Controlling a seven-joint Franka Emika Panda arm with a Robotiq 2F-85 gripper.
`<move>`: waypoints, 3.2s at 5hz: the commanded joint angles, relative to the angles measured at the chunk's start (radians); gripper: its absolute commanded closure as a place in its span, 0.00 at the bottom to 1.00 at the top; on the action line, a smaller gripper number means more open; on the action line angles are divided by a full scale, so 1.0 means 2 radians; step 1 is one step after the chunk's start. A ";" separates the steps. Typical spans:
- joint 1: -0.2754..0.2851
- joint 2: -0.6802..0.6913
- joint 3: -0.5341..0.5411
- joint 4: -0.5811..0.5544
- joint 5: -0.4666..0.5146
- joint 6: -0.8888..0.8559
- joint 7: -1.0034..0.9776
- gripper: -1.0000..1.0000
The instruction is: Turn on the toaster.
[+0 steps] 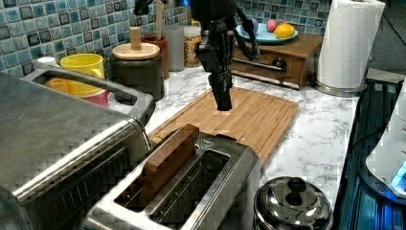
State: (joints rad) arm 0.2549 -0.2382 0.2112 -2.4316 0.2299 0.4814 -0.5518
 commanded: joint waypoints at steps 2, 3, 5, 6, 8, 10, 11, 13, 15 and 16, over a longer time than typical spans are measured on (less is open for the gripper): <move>0.052 -0.045 -0.003 -0.062 0.088 0.022 -0.084 1.00; 0.047 -0.039 0.000 -0.058 0.108 0.023 -0.080 1.00; 0.029 -0.043 0.007 -0.063 0.112 0.078 -0.025 1.00; 0.022 -0.031 0.008 -0.057 0.101 0.081 -0.009 1.00; 0.028 0.013 0.017 -0.036 0.075 0.067 -0.001 1.00; 0.032 0.038 0.014 -0.028 0.088 0.078 -0.002 1.00; 0.030 0.051 0.014 -0.038 0.085 0.065 -0.009 1.00; 0.046 0.099 0.029 -0.070 0.096 0.098 -0.033 1.00; 0.030 0.166 0.059 -0.103 0.111 0.163 -0.031 1.00; 0.043 0.166 0.043 -0.123 0.105 0.178 -0.018 1.00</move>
State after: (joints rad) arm 0.2800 -0.0581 0.2457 -2.5078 0.4265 0.7080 -0.6050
